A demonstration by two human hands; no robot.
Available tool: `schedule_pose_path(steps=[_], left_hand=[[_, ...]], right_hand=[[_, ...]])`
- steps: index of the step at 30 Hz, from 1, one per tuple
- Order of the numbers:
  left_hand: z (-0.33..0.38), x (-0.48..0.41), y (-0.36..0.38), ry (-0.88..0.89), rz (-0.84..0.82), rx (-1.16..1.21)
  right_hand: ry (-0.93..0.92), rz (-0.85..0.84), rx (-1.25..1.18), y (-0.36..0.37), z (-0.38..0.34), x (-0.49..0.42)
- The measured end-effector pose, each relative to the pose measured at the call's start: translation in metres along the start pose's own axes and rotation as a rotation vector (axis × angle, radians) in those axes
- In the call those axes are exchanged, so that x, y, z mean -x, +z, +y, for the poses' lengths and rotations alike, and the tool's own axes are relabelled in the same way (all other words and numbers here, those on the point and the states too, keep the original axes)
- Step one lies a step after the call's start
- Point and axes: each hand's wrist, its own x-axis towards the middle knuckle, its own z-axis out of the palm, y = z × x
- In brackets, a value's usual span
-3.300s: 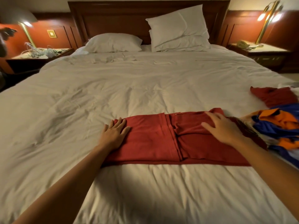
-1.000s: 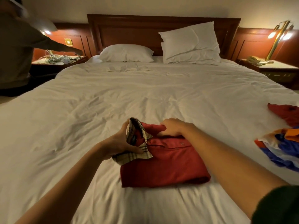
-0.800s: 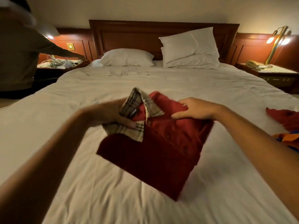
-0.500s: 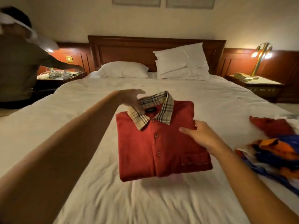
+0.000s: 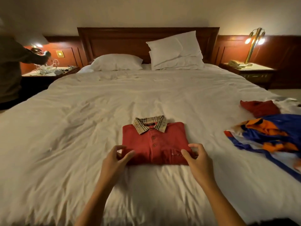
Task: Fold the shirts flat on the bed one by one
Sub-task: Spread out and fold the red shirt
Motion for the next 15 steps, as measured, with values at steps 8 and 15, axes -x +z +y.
schedule_pose_path(steps=[8,15], left_hand=[[0.003,-0.001,-0.01,-0.006,-0.088,0.267],[-0.002,-0.01,-0.039,0.074,-0.064,0.322]], right_hand=[[-0.096,-0.077,0.001,-0.002,-0.007,0.008],[-0.095,-0.076,-0.091,-0.015,-0.003,-0.001]])
